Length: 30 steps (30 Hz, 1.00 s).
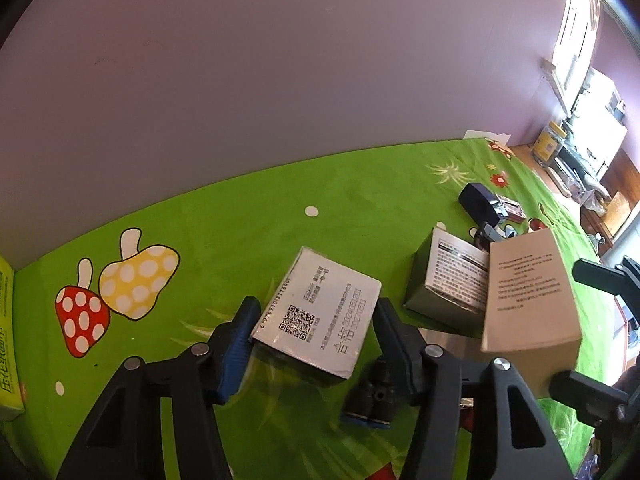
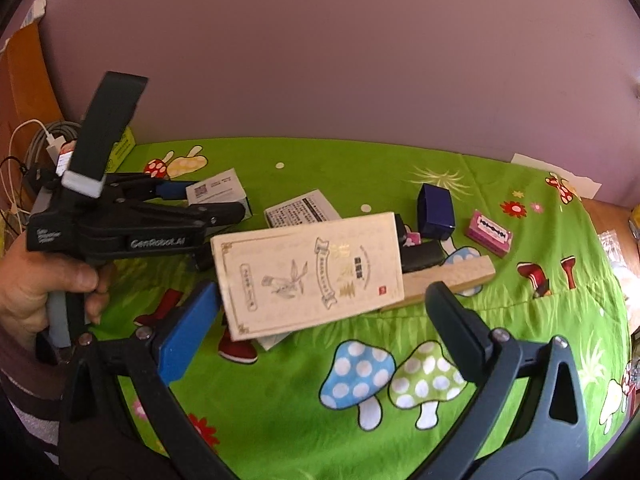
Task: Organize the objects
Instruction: 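Grasp the white QR-code box with left while right grasps the cream herbal box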
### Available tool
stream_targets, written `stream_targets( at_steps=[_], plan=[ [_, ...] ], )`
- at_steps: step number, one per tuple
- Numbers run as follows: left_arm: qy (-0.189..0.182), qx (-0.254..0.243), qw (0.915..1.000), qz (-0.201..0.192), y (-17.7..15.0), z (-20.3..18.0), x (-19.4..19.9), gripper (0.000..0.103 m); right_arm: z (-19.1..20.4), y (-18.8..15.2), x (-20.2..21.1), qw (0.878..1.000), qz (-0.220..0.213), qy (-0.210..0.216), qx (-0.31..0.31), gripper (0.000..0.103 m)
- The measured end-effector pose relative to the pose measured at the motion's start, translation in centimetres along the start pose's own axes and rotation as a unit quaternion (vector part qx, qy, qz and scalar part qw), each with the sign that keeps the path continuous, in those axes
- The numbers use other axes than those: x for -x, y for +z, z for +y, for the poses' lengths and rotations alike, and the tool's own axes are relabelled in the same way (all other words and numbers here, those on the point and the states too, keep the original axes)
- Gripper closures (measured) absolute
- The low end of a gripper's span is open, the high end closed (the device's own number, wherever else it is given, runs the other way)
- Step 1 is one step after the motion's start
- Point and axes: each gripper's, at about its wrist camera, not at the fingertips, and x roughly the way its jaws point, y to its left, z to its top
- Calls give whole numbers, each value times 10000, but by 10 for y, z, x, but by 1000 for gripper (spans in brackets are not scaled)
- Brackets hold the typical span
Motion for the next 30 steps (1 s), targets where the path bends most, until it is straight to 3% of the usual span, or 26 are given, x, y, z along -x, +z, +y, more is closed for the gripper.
stream_targets(
  at_steps=[11, 19, 30],
  plan=[
    [-58, 61, 9999, -63, 1, -14, 4, 45, 4, 8, -23, 9999, 77, 62, -29, 0],
    [-130, 186, 9994, -250, 0, -11, 18, 47, 1, 9, -12, 9994, -230, -269, -37, 3],
    [-444, 90, 9974, -553, 1, -30, 43, 49, -34, 7, 19, 9947, -541, -759, -429, 3]
  ],
)
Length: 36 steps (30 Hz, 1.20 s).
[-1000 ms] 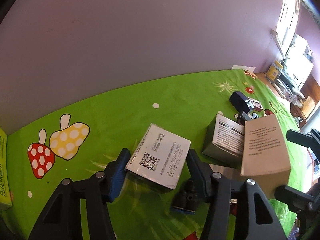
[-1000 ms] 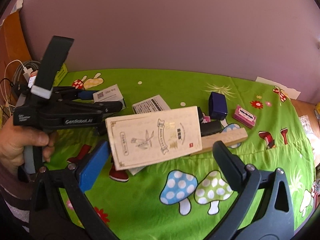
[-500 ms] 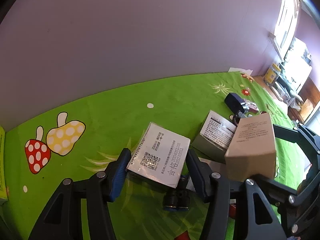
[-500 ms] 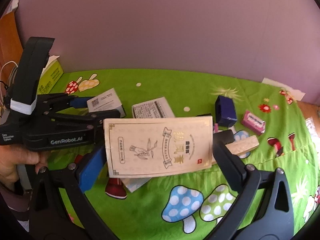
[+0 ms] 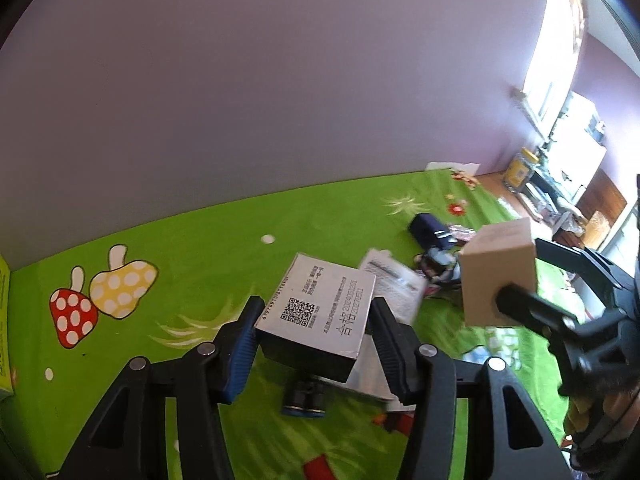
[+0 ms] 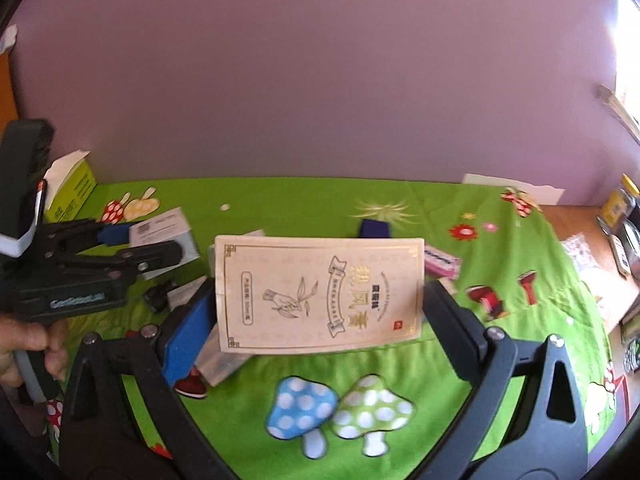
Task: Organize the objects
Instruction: 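Grasp the white QR-code box with left while right grasps the cream herbal box, then carry both boxes to the storage box and release them inside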
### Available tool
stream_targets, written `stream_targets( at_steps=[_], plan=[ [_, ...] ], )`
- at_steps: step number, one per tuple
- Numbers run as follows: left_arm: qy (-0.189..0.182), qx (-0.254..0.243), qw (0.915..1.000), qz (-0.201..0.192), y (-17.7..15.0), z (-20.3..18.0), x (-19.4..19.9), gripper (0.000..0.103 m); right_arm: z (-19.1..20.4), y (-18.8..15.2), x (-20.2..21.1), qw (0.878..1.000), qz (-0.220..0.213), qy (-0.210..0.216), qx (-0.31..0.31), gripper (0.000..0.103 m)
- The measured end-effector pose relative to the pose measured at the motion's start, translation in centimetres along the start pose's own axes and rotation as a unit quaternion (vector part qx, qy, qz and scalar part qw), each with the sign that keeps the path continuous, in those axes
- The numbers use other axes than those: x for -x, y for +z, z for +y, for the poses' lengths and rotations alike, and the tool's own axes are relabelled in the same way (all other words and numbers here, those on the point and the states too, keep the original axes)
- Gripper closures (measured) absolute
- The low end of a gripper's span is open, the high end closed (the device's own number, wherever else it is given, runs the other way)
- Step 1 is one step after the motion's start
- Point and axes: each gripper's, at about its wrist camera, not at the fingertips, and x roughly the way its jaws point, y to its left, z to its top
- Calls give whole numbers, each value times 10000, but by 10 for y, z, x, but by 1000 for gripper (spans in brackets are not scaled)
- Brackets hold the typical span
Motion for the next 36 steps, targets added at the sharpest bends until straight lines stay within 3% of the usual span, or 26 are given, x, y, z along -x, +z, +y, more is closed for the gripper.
stream_targets(
  at_steps=[13, 20, 36],
  plan=[
    [-500, -404, 9979, -18, -8, -63, 13, 49, -50, -4, 16, 9987, -13, -398, -311, 3],
    [-821, -721, 9939, 119, -22, -115, 2, 49, -89, -25, 27, 9955, 89, -738, -595, 3],
    [-1747, -1582, 9707, 466, -62, -236, -12, 49, -204, -100, 93, 9693, 432, -1906, -1491, 3]
  ],
)
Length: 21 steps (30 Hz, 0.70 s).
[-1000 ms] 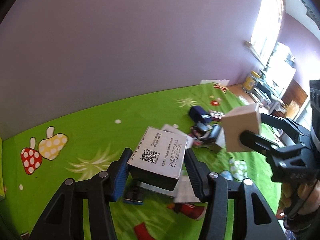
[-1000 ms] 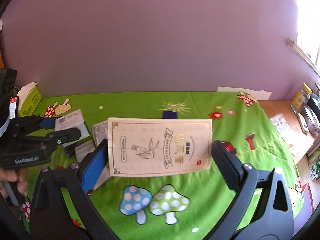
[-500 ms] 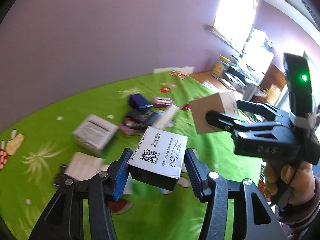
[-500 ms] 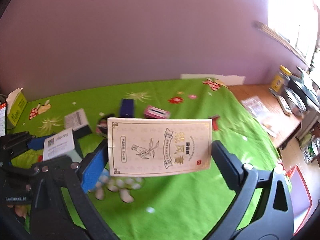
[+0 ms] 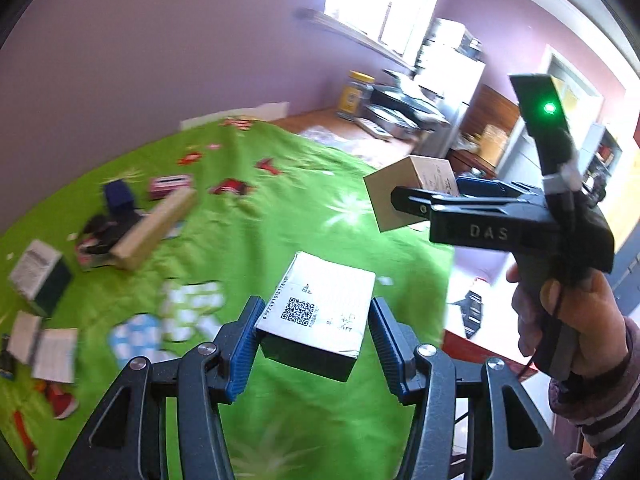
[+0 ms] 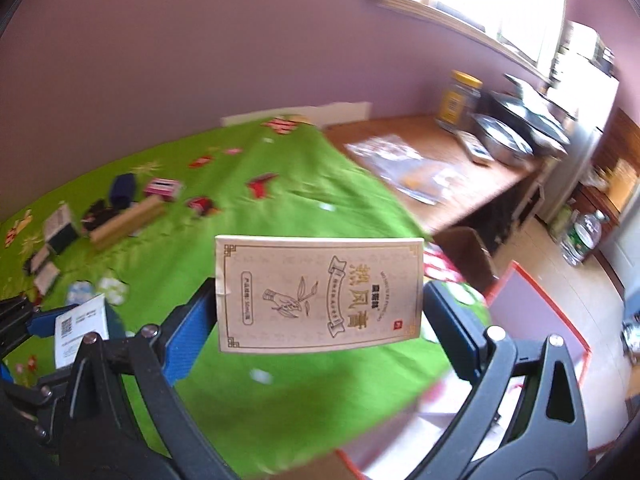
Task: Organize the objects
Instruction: 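Carry both boxes to the storage box and release them inside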
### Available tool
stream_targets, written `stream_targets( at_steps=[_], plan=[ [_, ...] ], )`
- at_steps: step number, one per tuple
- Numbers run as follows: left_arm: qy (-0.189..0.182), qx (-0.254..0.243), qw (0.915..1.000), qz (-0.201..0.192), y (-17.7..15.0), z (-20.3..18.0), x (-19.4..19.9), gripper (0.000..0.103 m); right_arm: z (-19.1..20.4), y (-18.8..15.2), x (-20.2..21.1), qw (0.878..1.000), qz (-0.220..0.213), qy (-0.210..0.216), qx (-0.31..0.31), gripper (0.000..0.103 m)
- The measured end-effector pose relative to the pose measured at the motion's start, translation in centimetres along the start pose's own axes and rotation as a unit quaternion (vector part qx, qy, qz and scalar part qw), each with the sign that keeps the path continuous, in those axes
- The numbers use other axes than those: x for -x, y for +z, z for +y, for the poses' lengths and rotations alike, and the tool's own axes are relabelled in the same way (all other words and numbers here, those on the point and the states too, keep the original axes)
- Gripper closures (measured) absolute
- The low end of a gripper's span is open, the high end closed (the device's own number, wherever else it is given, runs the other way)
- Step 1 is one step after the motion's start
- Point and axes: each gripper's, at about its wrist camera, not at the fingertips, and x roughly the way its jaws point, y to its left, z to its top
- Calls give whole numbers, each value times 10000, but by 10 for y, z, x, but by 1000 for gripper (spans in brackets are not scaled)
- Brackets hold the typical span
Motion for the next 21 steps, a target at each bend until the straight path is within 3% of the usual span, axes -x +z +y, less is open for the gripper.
stream_targets(
  at_steps=[6, 21],
  plan=[
    [-438, -386, 9983, 51, 2, -45, -20, 49, -49, -13, 10, 9986, 76, -442, -288, 3],
    [-1055, -1253, 9859, 334, -22, -135, -77, 49, -157, -72, -5, 9837, 705, -1095, -1241, 3]
  ],
)
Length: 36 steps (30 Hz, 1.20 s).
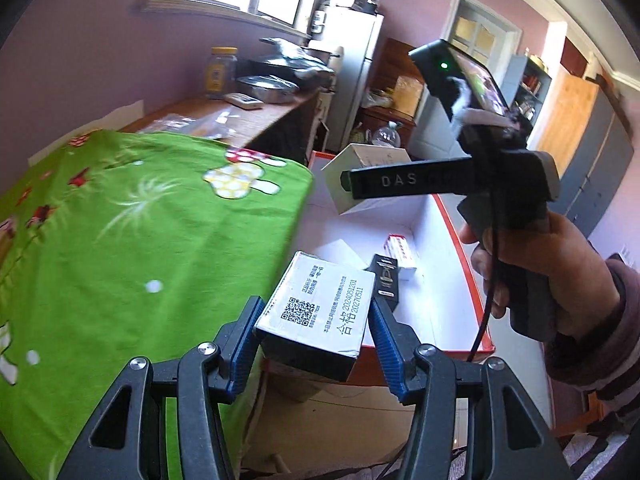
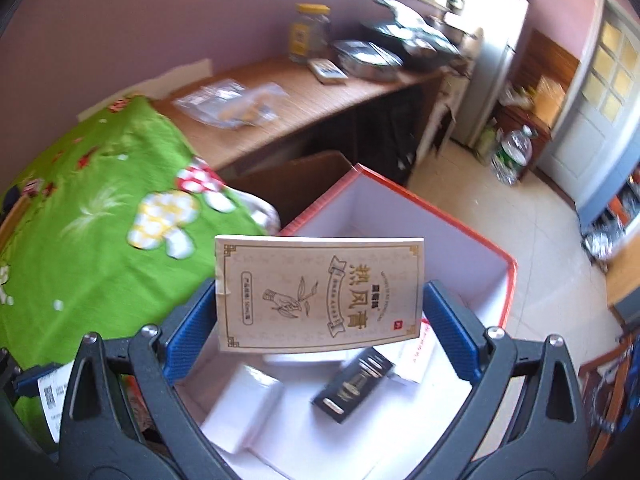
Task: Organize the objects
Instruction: 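Carry both boxes to the storage box and release them inside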
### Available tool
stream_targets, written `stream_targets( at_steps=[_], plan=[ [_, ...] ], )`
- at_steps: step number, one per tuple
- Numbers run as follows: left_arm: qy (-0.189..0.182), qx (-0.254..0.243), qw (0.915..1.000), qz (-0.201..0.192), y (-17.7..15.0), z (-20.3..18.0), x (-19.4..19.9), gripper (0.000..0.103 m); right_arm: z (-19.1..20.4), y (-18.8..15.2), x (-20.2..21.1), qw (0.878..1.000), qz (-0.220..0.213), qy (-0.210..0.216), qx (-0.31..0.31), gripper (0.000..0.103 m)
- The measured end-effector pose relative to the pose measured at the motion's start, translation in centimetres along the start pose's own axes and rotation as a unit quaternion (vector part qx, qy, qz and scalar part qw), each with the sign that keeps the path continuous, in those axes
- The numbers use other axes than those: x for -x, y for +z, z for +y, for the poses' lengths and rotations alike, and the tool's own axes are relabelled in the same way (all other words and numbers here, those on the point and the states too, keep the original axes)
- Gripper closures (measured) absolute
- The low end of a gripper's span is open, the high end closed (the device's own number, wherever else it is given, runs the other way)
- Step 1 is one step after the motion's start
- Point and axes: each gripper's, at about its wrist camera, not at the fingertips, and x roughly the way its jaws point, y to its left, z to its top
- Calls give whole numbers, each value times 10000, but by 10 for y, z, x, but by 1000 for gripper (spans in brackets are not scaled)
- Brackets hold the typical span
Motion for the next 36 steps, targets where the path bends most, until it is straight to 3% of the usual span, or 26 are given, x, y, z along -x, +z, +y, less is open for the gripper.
stream_targets(
  at_steps=[12, 14, 15, 19, 22, 26, 29, 36],
  plan=[
    [-239, -340, 9981, 447, -11, -27, -50, 49, -37, -26, -40, 9967, 631, -2, -514, 3],
    [-283, -334, 9977, 526, -11, -28, -55, 44, -40, -28, -43, 9963, 672, 1, -539, 3],
    [-310, -330, 9974, 557, -10, -29, -56, 35, -40, -28, -45, 9959, 713, 28, -560, 3],
    [-481, -379, 9964, 583, -11, -35, -58, 18, -43, -32, -53, 9934, 907, 146, -685, 2],
    [-437, -459, 9963, 583, -13, -40, -58, 16, -44, -35, -55, 9924, 969, 145, -746, 2],
    [-527, -404, 9966, 481, -11, -40, -51, 13, -47, -34, -51, 9924, 897, 71, -837, 2],
    [-706, -426, 9963, 233, -8, -44, -39, 1, -50, -31, -45, 9926, 804, 31, -906, 1],
    [-675, -442, 9967, -121, 0, -46, -18, 0, -45, -26, -44, 9929, 728, 79, -942, 1]
  ],
)
